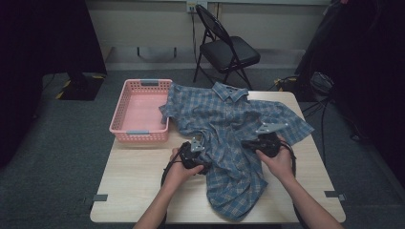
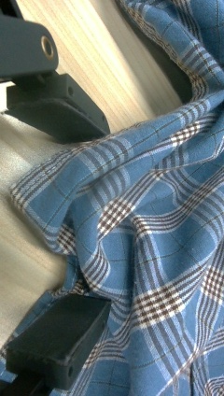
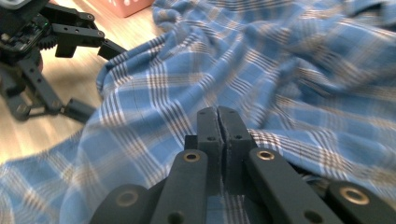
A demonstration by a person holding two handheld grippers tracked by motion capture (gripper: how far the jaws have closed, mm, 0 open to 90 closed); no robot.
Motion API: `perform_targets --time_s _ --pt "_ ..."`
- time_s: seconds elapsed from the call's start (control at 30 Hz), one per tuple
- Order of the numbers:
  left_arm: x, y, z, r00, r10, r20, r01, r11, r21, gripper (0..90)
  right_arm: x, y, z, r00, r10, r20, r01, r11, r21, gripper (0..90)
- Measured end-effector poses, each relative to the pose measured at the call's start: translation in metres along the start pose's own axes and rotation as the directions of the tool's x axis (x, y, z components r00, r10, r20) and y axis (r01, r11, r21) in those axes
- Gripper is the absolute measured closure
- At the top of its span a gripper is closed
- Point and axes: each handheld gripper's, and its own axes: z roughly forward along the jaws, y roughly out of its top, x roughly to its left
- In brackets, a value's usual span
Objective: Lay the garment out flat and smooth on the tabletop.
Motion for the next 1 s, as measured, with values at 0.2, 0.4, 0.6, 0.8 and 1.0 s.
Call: perform_targets --time_s 0.2,0.4,0.6,0.8,1.0 --pt "0.0 0.0 0.0 1.0 0.0 0.0 0.0 1.0 0.0 15.3 0.007 0.01 0.043 0.9996 -0.004 -0.029 0.006 0.998 0.058 88.2" --pt "0.0 0.0 0.0 1.0 0.0 0.0 0.0 1.0 -0.001 15.3 0.003 -0.002 0.046 1.0 0.003 -0.007 -0.002 0.999 0.044 63.1" --pt "0.0 0.0 0.0 1.0 -0.002 -0.002 0.002 1.0 -0.001 15.3 -0.001 -0.012 -0.005 0.9989 0.0 0.047 0.002 0.999 -0.047 48.2" --pt "0.0 0.0 0.0 1.0 -0.004 -0.003 0.004 1.0 -0.002 15.2 -0.009 -0.055 -0.049 0.9963 0.039 0.077 -0.036 0.999 -0.032 53.7" --pt "0.0 0.0 0.0 1.0 -0.005 -0.003 0.004 1.0 -0.002 15.2 -0.012 -0.087 -0.035 0.9972 0.056 0.05 -0.058 0.997 0.043 58.1"
